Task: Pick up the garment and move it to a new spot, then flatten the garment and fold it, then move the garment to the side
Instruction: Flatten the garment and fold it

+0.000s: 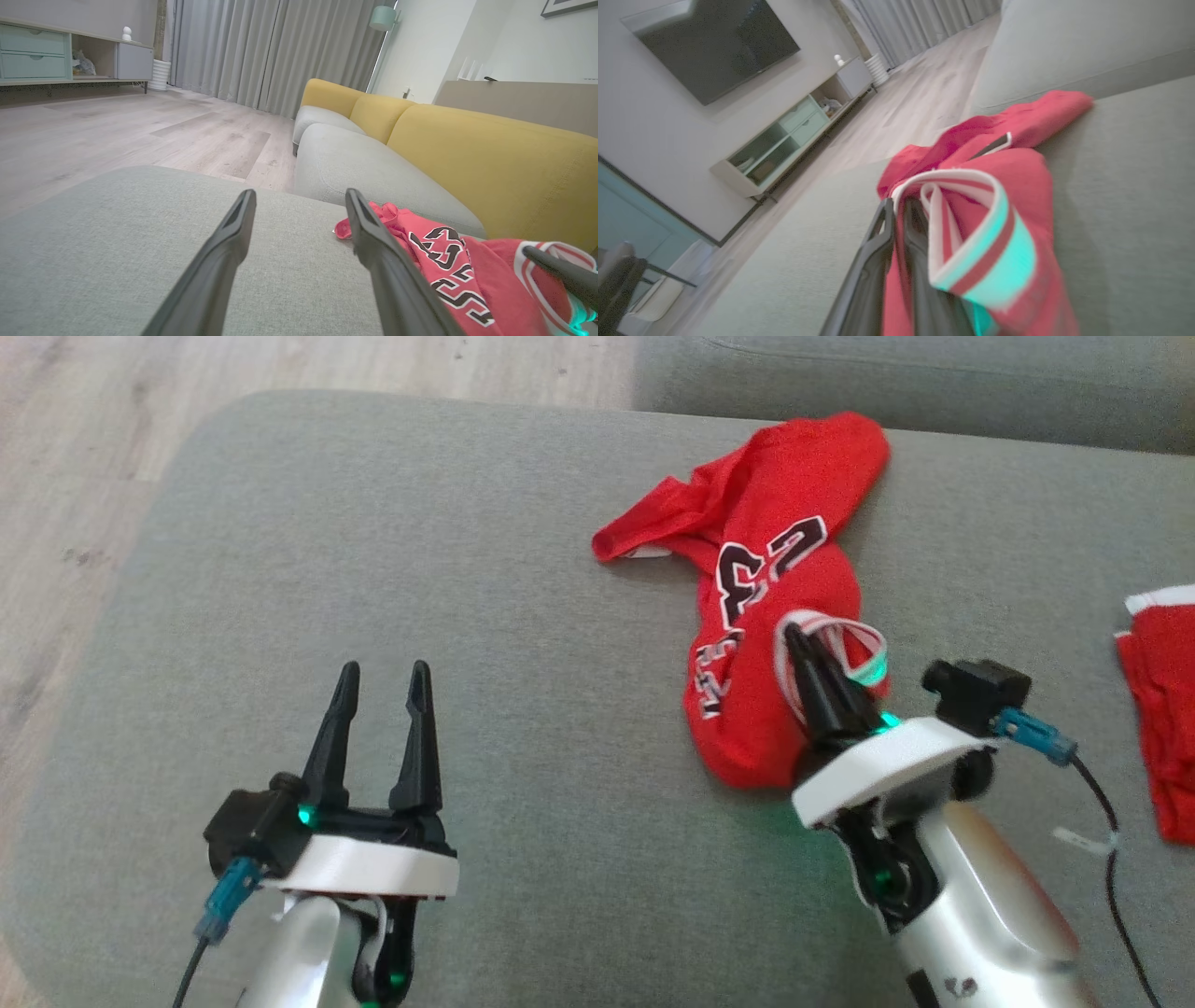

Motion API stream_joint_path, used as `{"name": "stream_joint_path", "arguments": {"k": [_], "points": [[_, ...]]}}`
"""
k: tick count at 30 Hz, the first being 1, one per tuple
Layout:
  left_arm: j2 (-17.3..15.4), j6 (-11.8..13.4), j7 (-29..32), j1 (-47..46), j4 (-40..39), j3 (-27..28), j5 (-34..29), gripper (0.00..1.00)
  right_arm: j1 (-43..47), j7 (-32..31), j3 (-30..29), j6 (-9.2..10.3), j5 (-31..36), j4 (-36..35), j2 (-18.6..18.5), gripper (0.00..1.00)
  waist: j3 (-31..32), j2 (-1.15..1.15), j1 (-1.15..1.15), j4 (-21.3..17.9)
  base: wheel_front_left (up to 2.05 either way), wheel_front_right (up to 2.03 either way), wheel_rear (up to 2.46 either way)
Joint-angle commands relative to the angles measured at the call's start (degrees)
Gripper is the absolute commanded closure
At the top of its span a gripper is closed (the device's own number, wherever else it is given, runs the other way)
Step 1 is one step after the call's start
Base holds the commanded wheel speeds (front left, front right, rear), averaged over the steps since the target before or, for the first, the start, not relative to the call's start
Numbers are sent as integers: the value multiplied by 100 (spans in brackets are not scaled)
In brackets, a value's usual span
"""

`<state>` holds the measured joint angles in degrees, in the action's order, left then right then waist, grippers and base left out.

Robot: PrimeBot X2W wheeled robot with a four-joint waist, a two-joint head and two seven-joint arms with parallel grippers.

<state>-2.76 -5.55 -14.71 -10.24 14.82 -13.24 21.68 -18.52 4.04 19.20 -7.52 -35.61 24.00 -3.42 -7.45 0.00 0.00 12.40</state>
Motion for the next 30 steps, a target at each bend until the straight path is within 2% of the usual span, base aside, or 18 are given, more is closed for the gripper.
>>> {"name": "stream_joint_path", "arguments": {"k": [1,5,8,13,18,21,26,30], "points": [[-17,-4,-29,-94,-162,195,-27,0,-328,40,183,3,-55,-285,55,100,42,0,0,90,0,0,0],[-14,8,-29,-47,-138,159,-19,0,-695,225,361,3,-186,-536,55,100,112,0,0,303,0,0,0],[-13,33,-29,6,-135,168,-16,0,-1098,436,146,3,-253,-556,55,100,188,0,0,435,0,0,0],[-13,60,-29,138,-153,258,-20,0,-1849,720,-680,3,-143,-380,55,100,306,0,0,493,0,0,0],[-12,91,-29,248,-167,251,12,0,-2461,801,-1776,3,371,-238,55,100,444,0,0,468,0,0,0],[-12,116,-29,300,-188,211,37,0,-2668,717,-2154,3,646,-256,55,100,518,0,0,450,0,0,0],[-12,132,-29,337,-198,127,61,0,-2724,641,-2164,3,953,-406,55,100,566,0,0,495,0,0,0],[-12,108,-29,325,-206,54,90,0,-2596,672,-1816,3,1186,-508,55,100,522,0,0,632,0,0,0]]}}
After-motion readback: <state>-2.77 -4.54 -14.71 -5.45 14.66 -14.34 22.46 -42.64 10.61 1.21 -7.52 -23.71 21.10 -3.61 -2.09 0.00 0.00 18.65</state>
